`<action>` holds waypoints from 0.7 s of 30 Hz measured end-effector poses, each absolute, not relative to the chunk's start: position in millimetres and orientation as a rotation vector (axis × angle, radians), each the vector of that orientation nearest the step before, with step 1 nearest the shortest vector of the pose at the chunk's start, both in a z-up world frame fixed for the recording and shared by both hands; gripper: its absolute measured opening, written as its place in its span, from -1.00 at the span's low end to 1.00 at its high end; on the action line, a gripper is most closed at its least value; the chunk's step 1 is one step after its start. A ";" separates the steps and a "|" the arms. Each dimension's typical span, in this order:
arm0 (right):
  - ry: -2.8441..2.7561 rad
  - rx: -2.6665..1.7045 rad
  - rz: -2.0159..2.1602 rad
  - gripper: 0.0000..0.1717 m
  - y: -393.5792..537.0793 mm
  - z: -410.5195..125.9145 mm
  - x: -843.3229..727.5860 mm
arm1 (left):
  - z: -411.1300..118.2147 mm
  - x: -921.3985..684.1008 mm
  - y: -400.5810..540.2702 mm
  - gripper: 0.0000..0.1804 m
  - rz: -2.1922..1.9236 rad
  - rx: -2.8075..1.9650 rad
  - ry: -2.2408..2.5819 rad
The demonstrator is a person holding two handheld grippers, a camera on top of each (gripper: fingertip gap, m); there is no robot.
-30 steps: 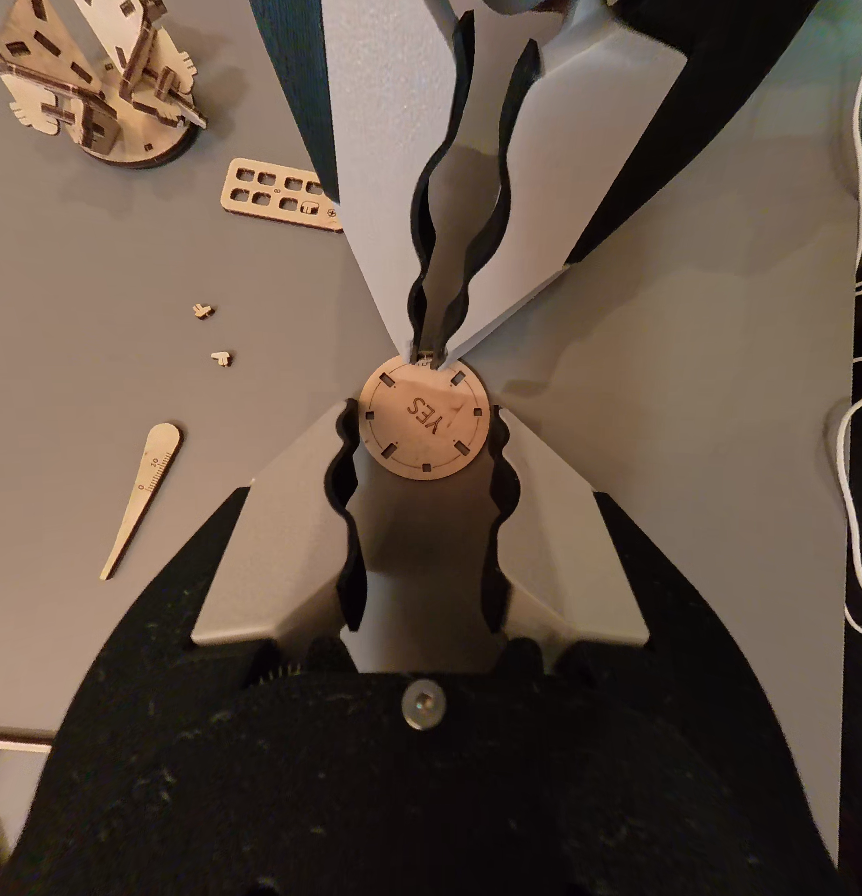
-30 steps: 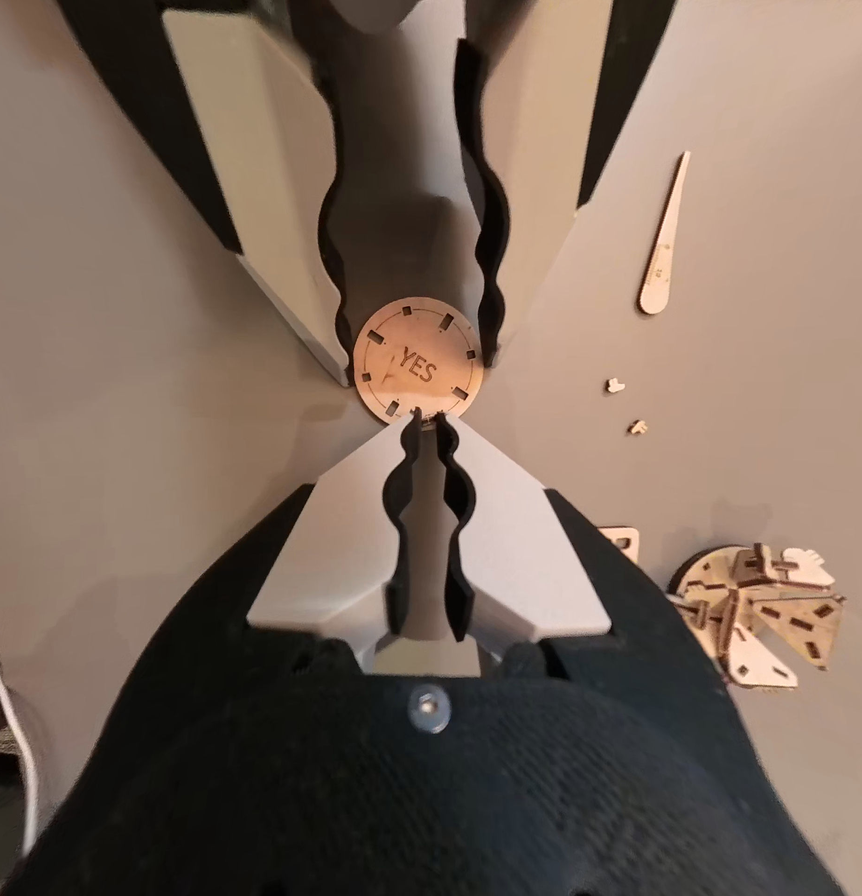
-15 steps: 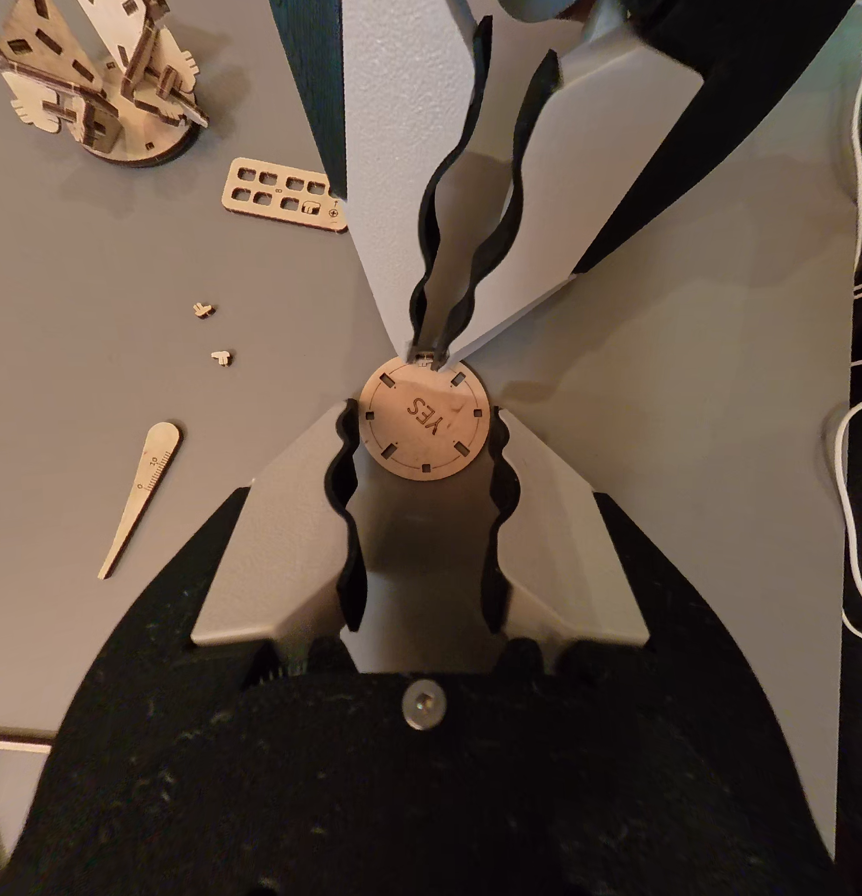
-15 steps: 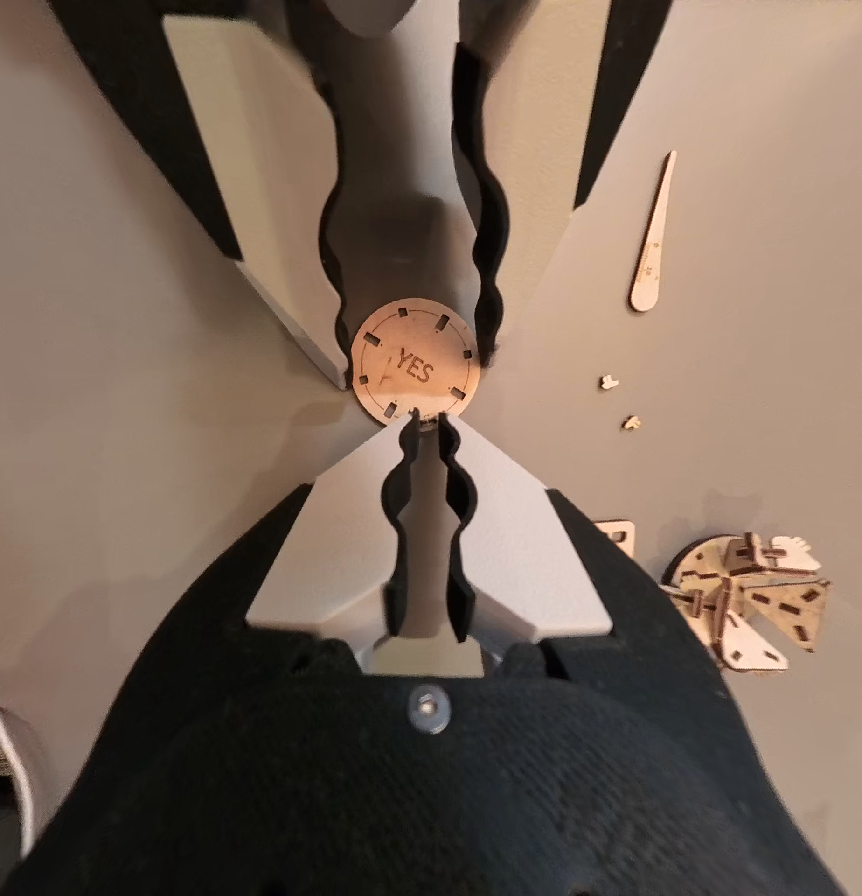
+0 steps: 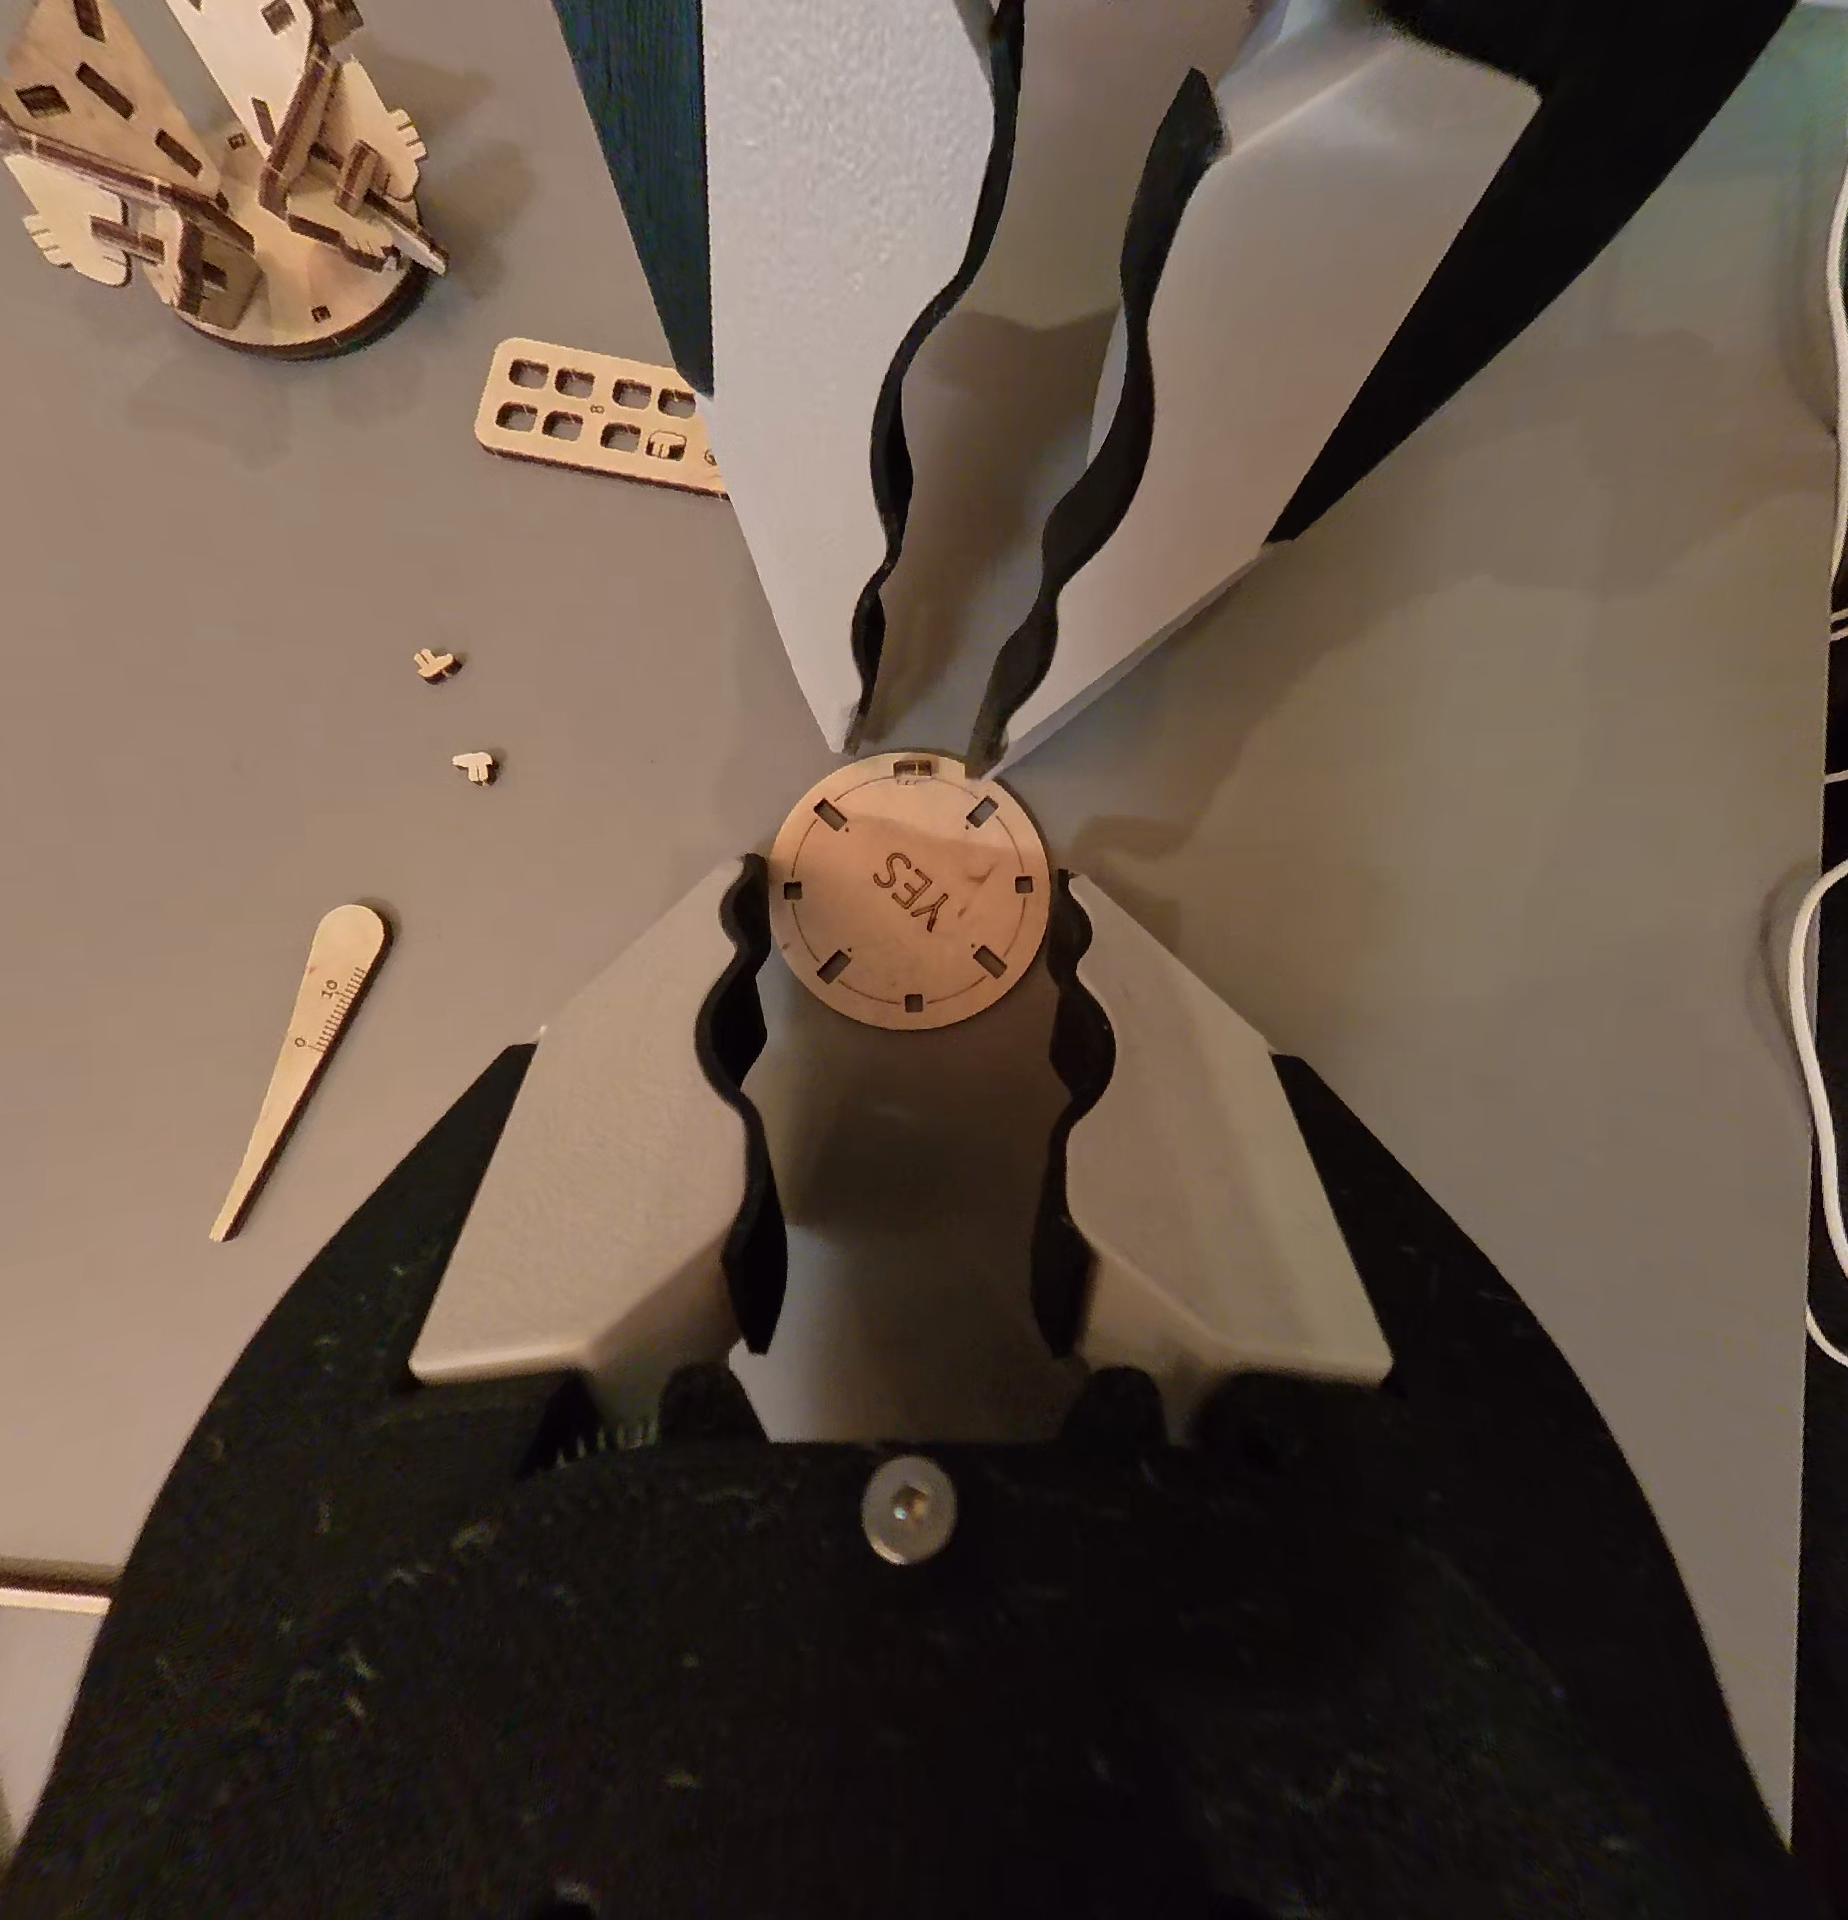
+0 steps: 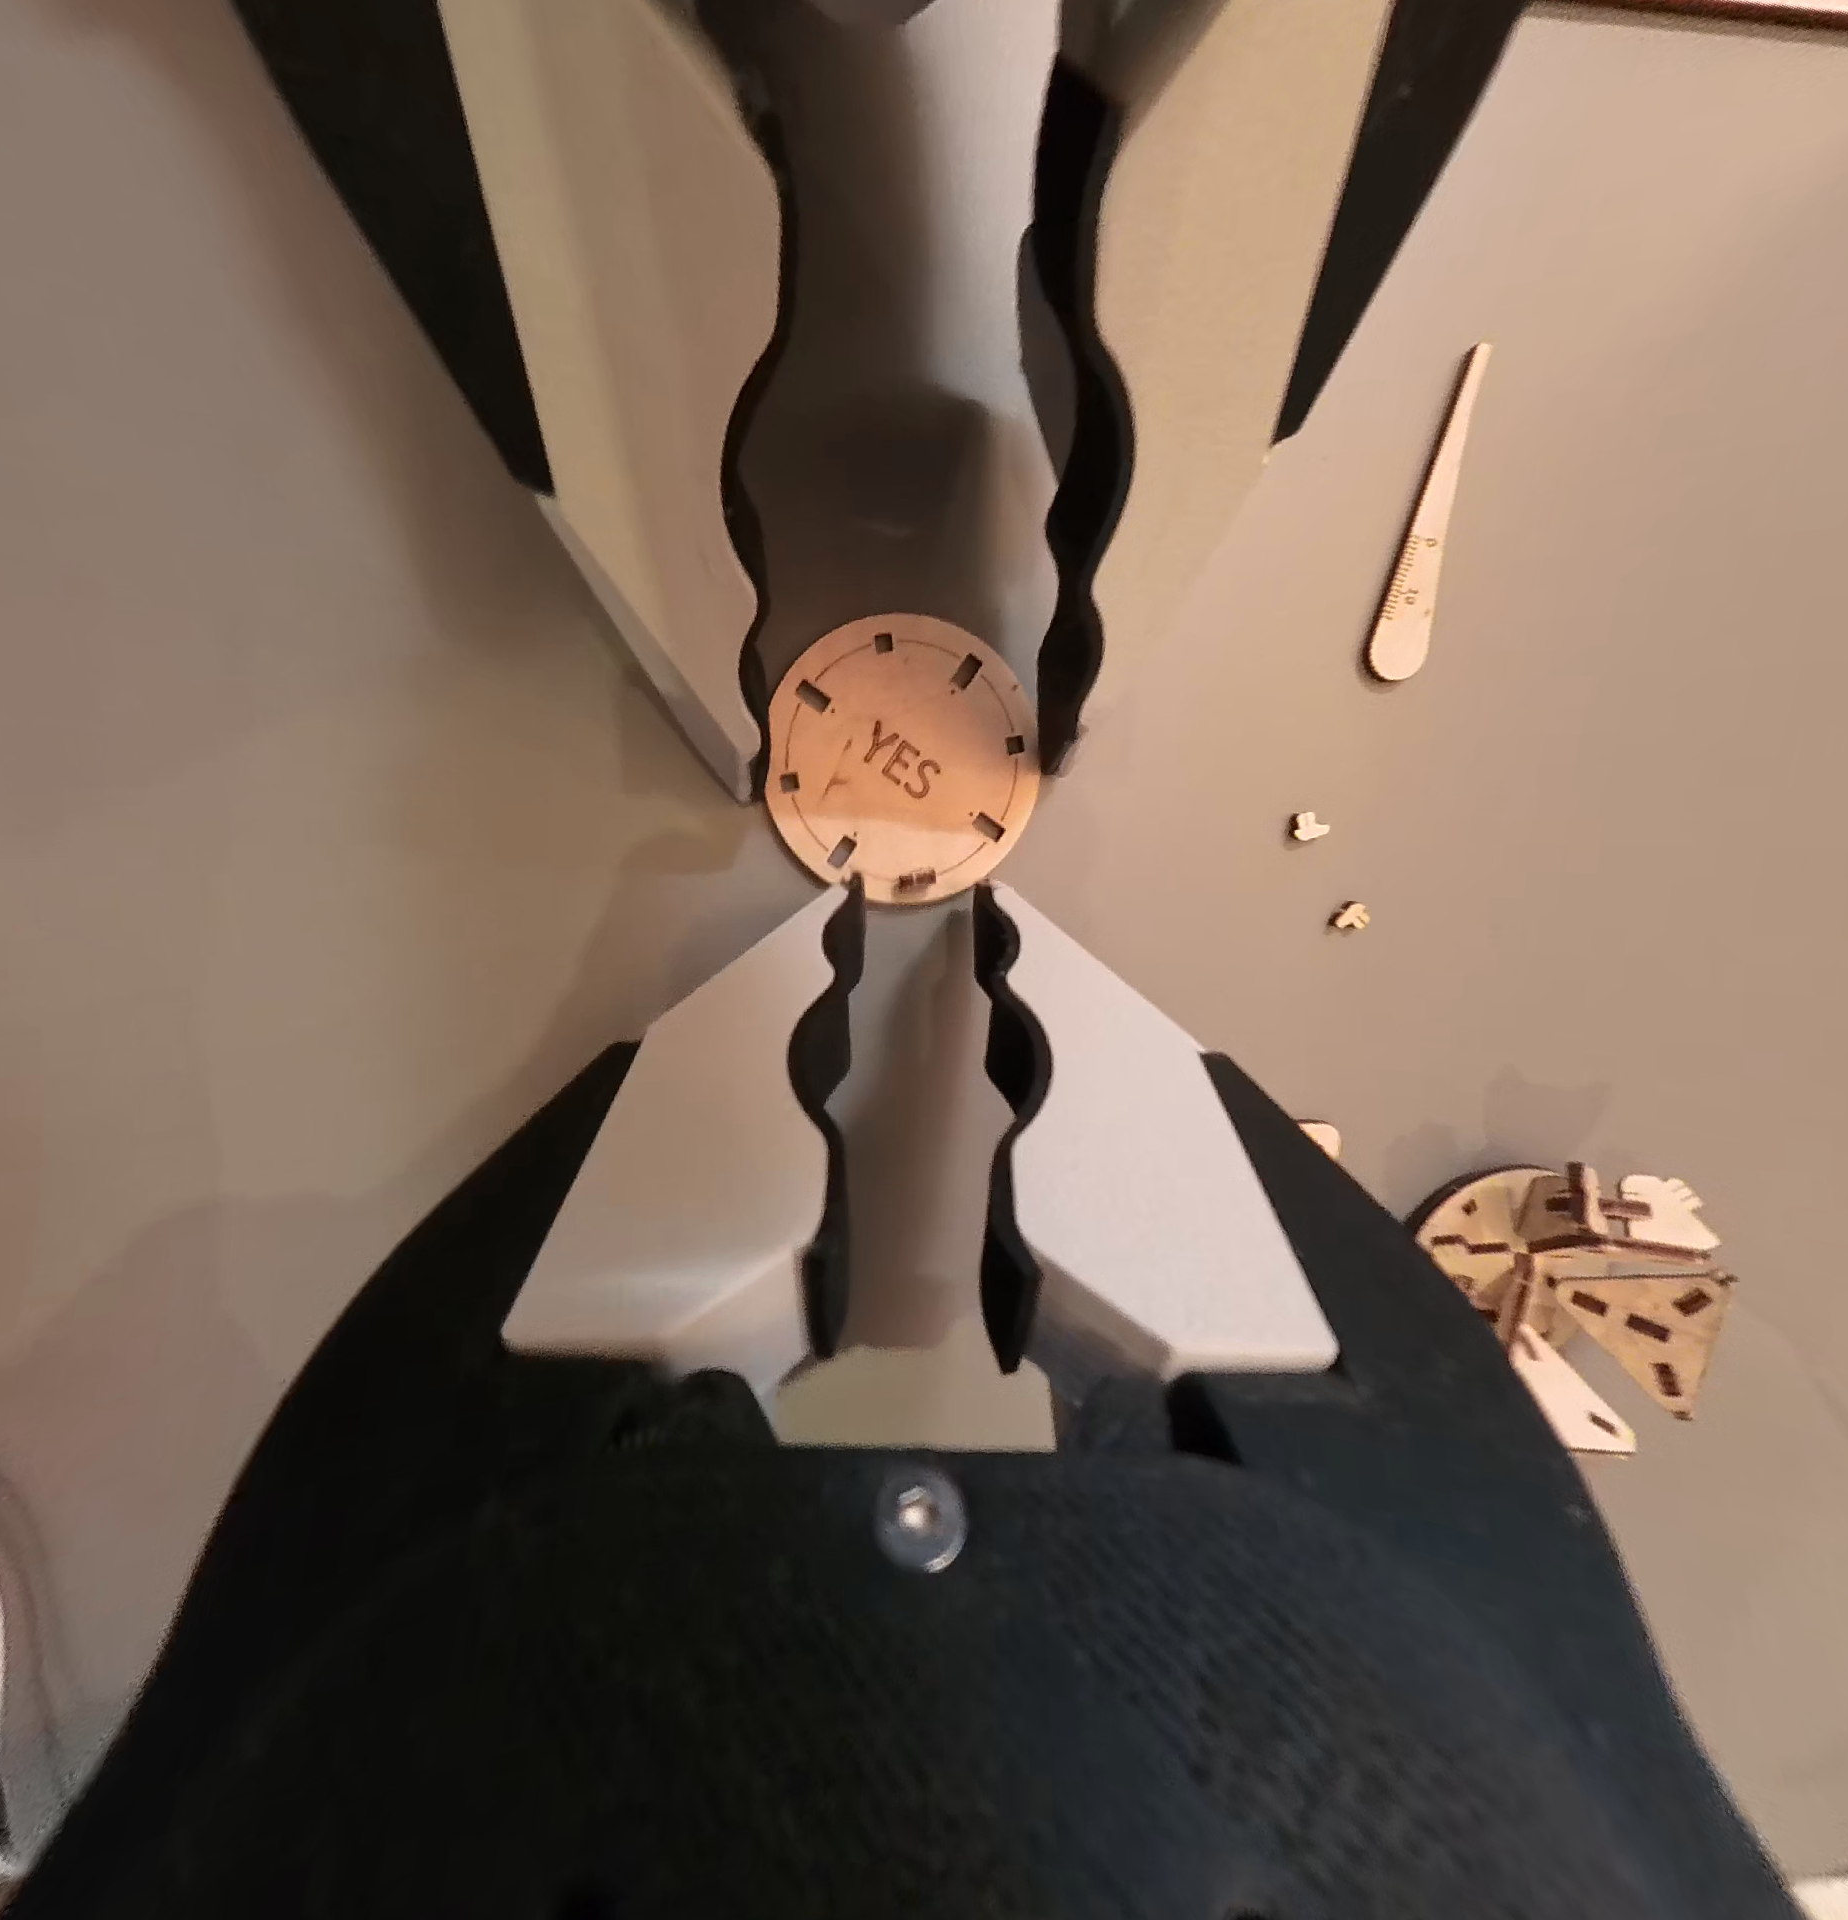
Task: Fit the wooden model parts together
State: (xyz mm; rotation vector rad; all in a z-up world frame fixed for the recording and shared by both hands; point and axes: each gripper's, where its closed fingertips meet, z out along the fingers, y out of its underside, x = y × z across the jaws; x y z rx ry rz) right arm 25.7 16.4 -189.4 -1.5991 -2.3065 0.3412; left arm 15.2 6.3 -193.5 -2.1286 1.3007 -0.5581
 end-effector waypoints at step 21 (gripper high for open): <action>-2.463 -1.427 0.389 -0.93 13.2 -184.9 21.4 | -193.4 15.2 6.3 -0.42 -0.566 -2.129 1.296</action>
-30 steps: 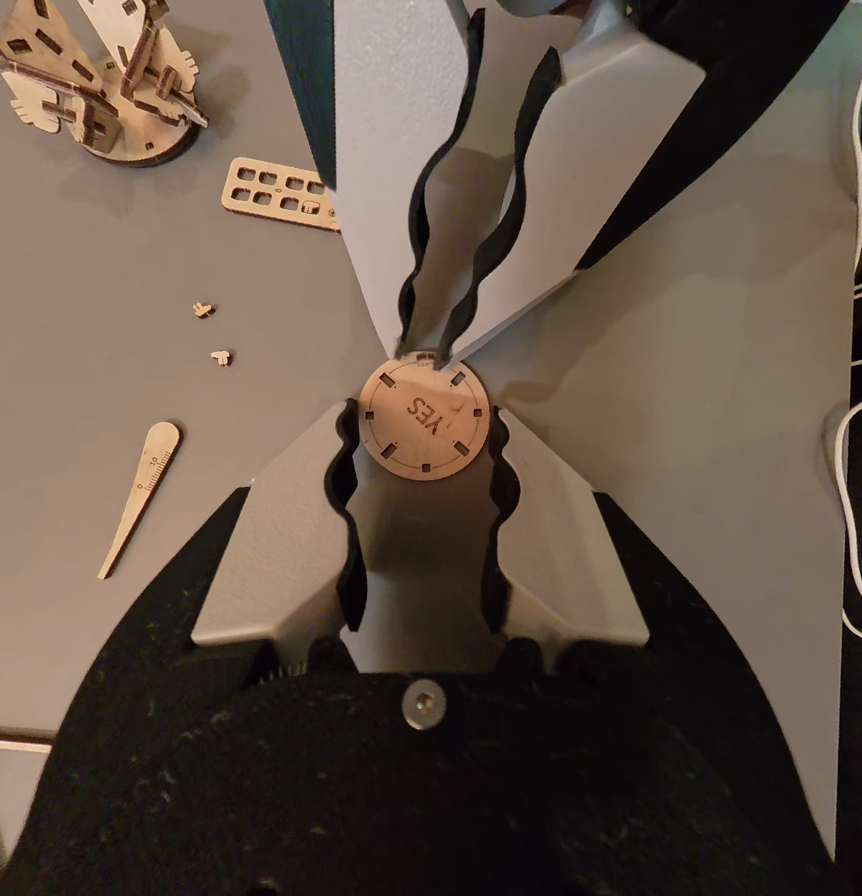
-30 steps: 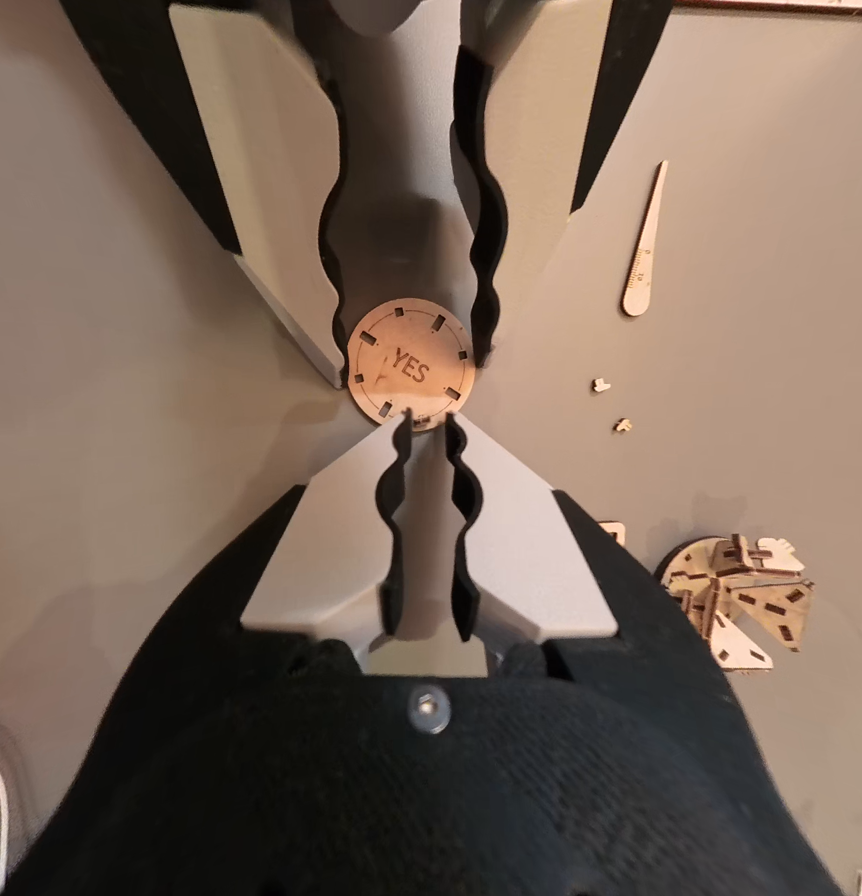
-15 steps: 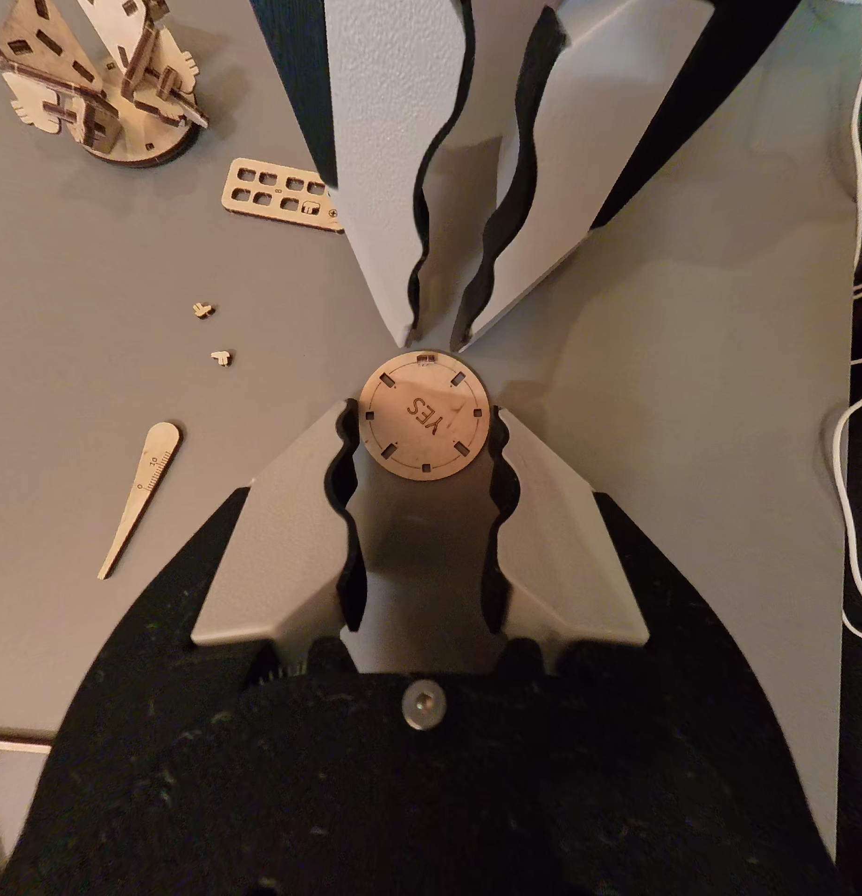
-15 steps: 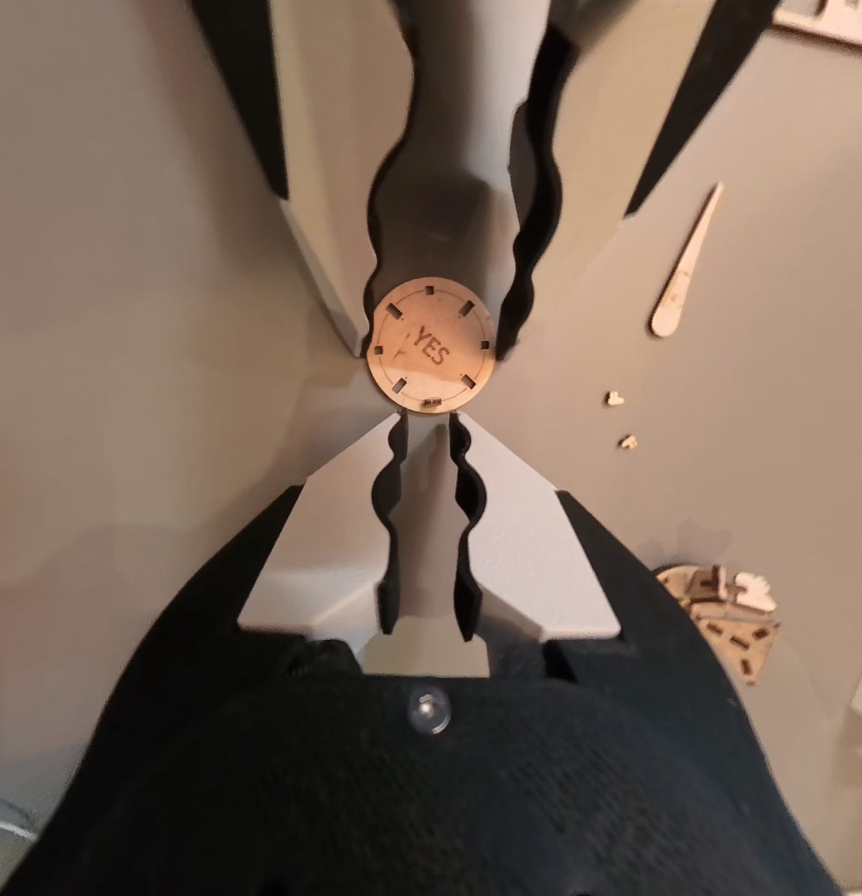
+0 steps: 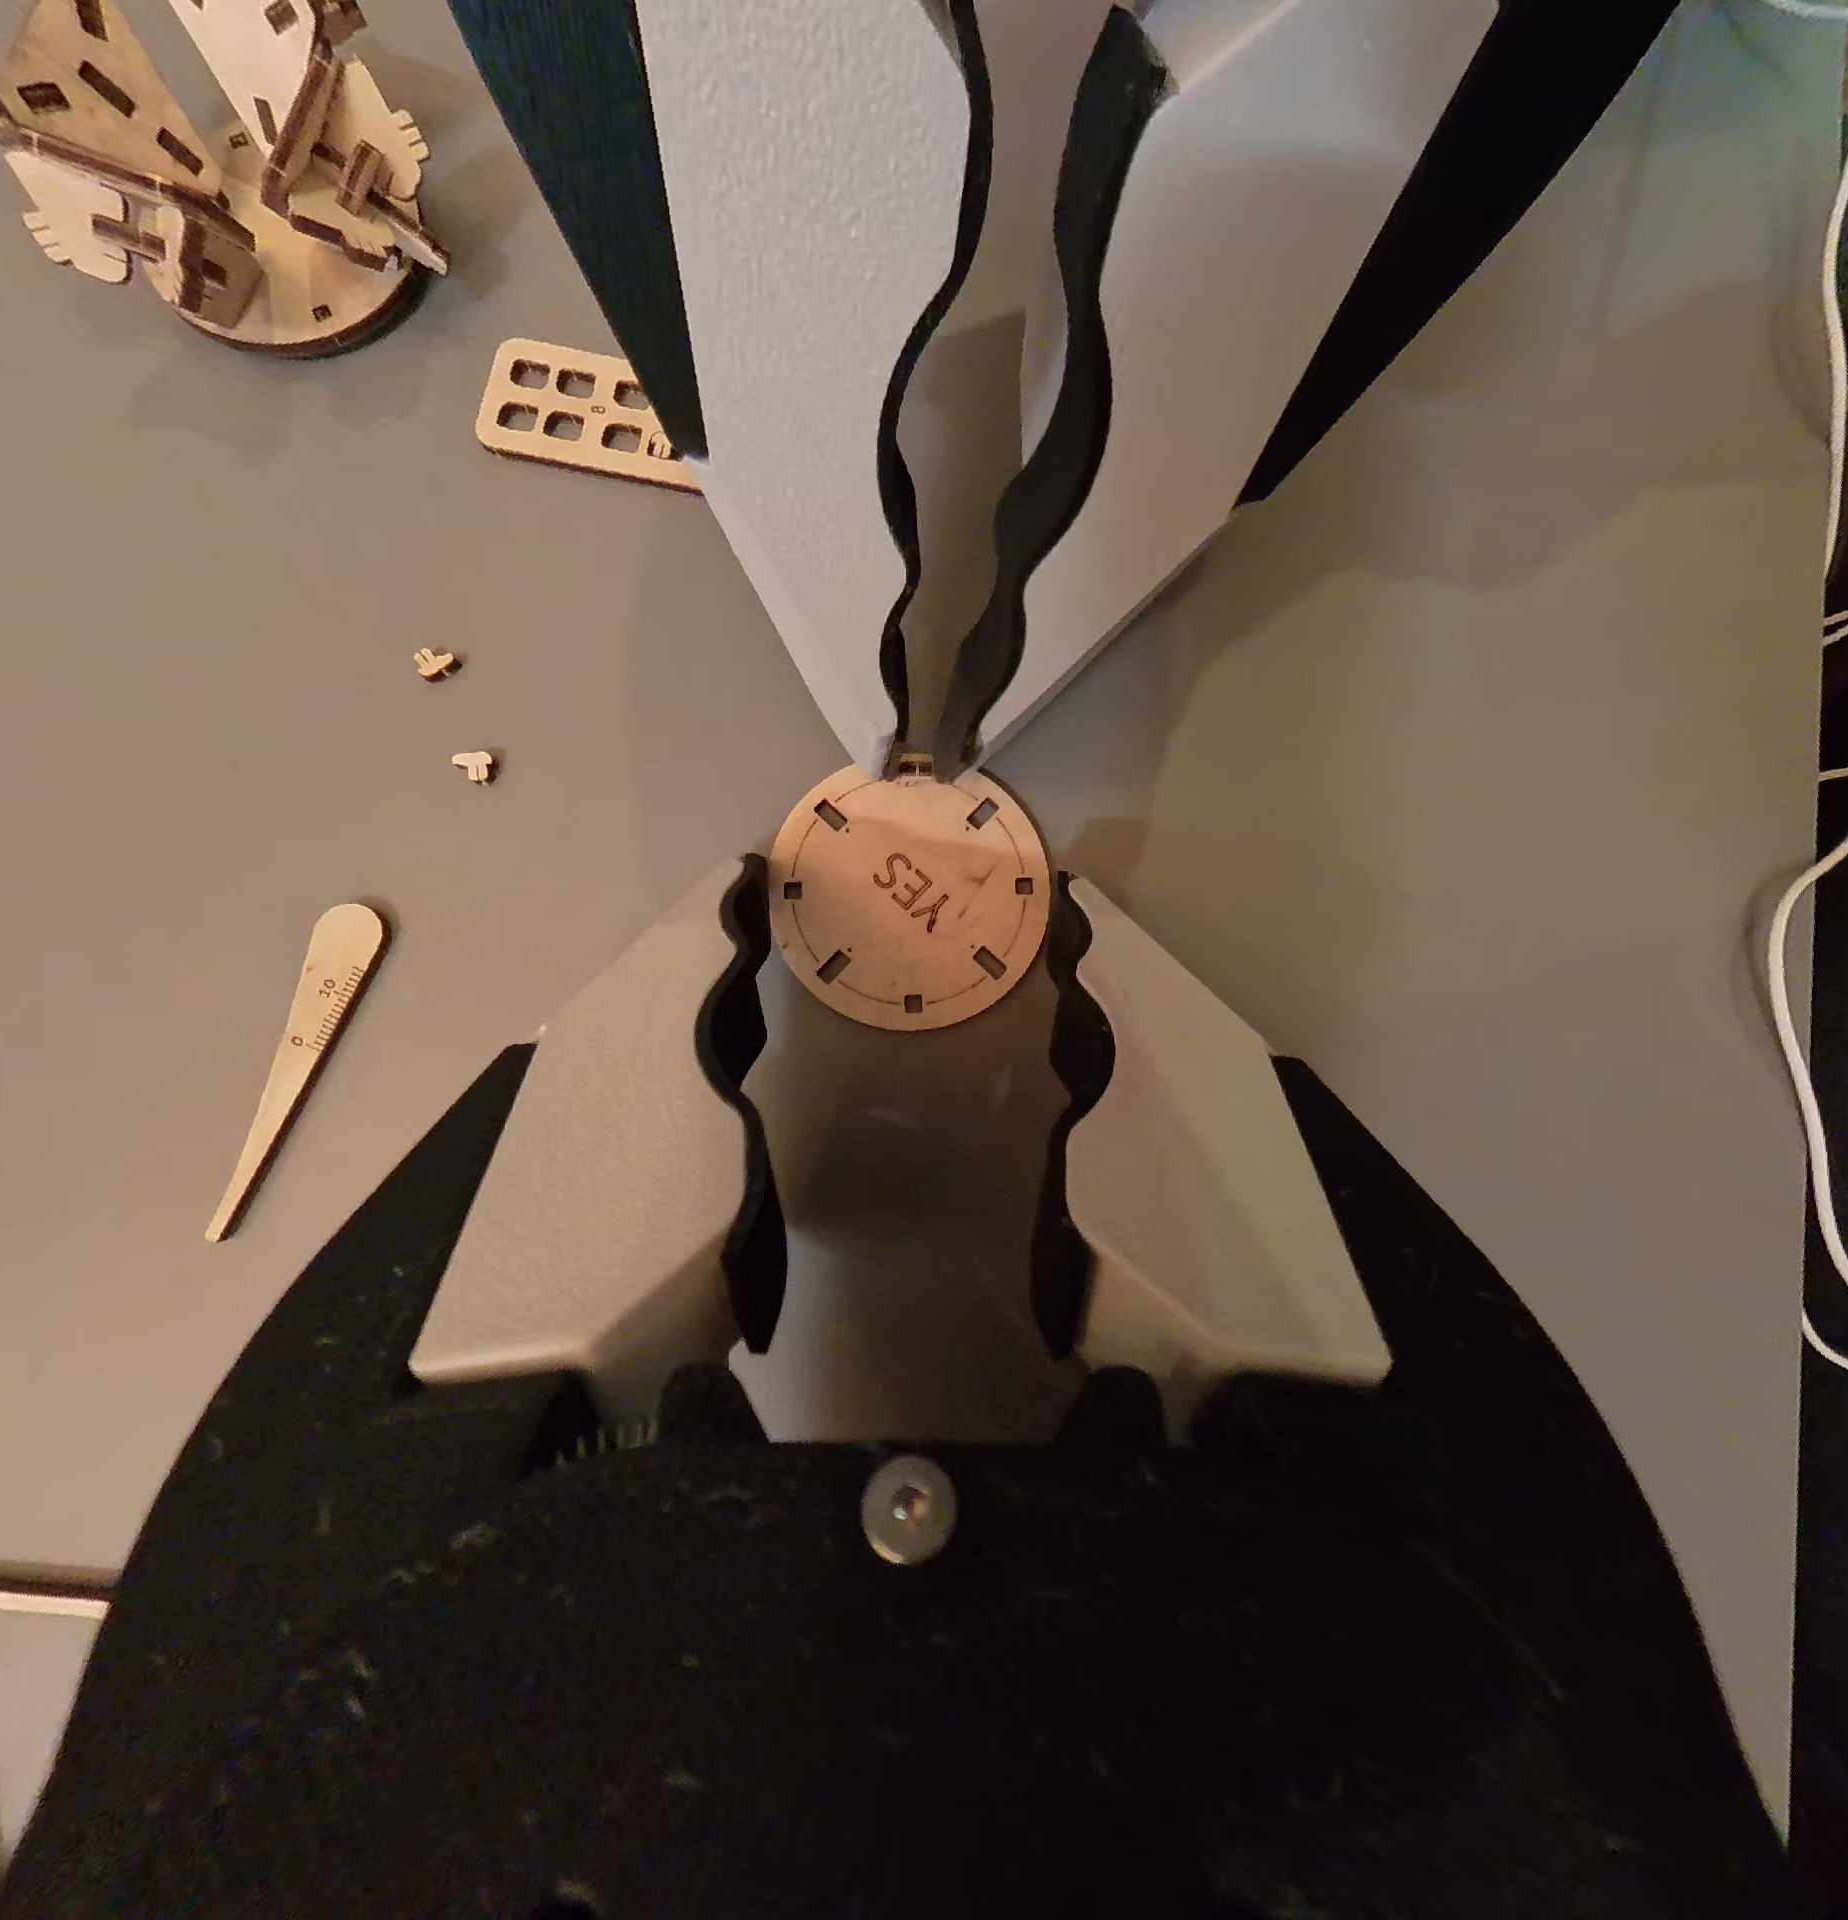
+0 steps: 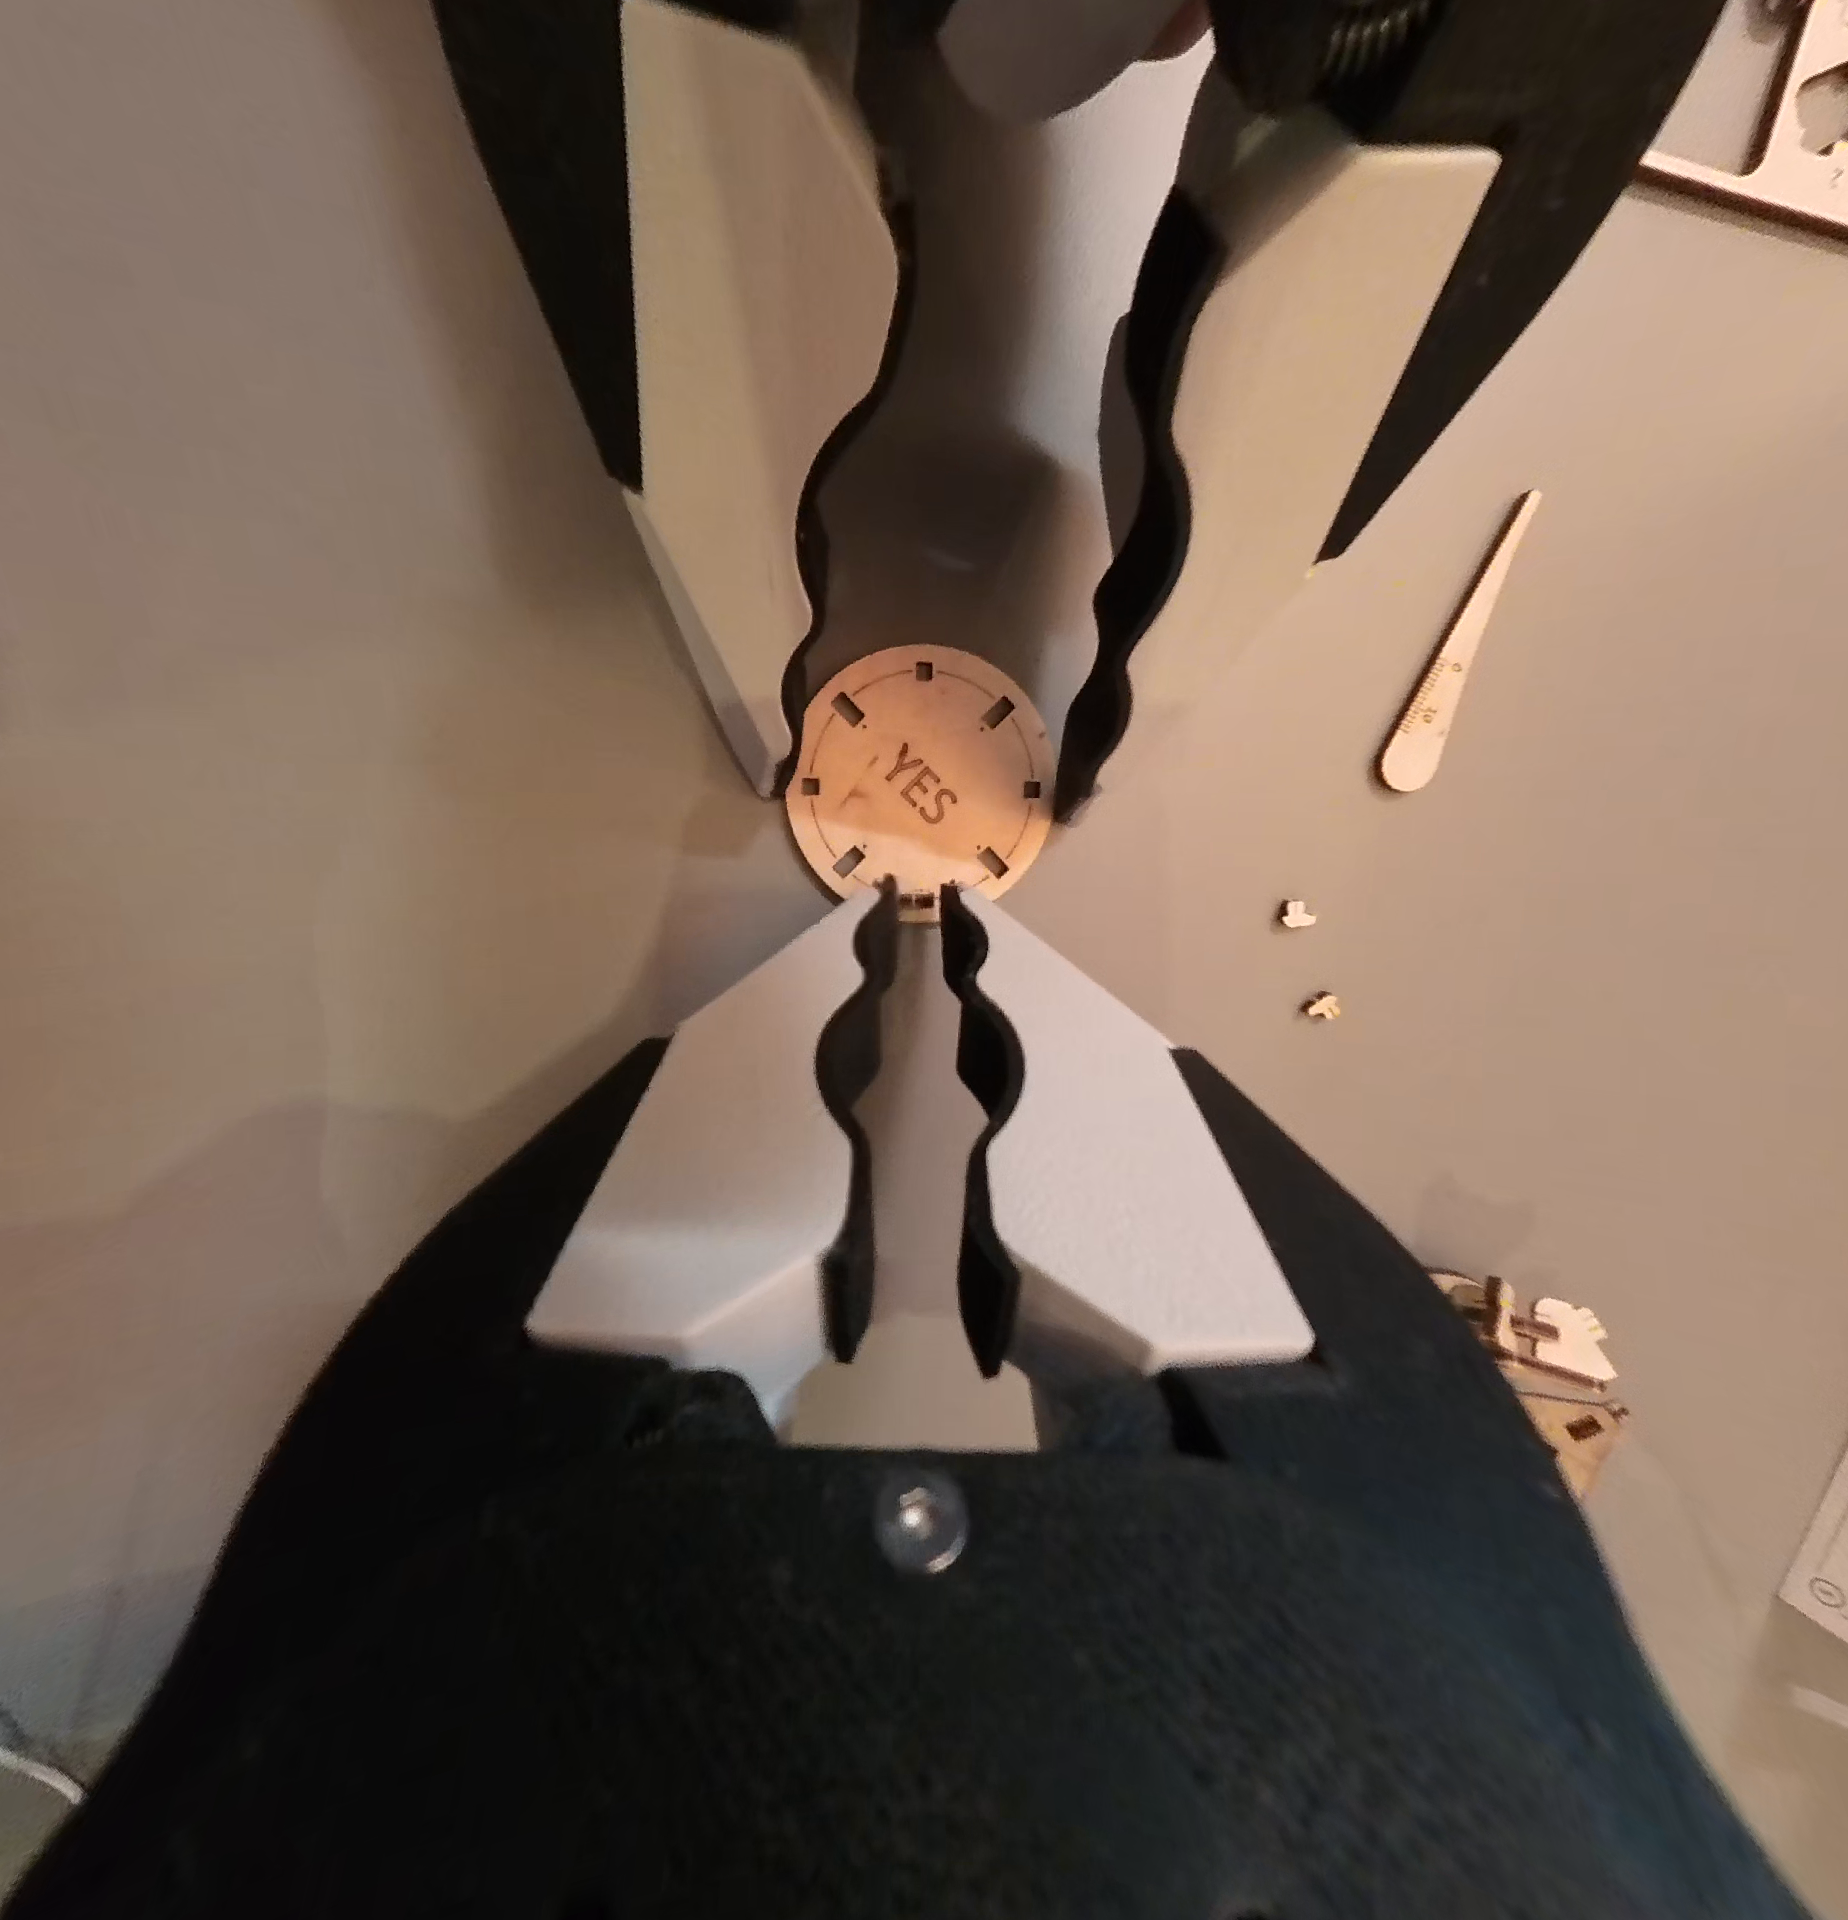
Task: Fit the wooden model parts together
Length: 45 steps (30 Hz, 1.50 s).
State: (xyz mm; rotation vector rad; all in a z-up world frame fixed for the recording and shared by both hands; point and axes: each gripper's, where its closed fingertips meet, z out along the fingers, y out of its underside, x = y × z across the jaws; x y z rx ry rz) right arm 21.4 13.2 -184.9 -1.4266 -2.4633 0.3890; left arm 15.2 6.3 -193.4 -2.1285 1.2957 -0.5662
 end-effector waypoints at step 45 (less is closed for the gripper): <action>-2.416 -1.561 0.482 -0.95 12.9 -190.6 22.4 | -189.0 4.9 1.0 -0.44 -0.719 -2.155 1.256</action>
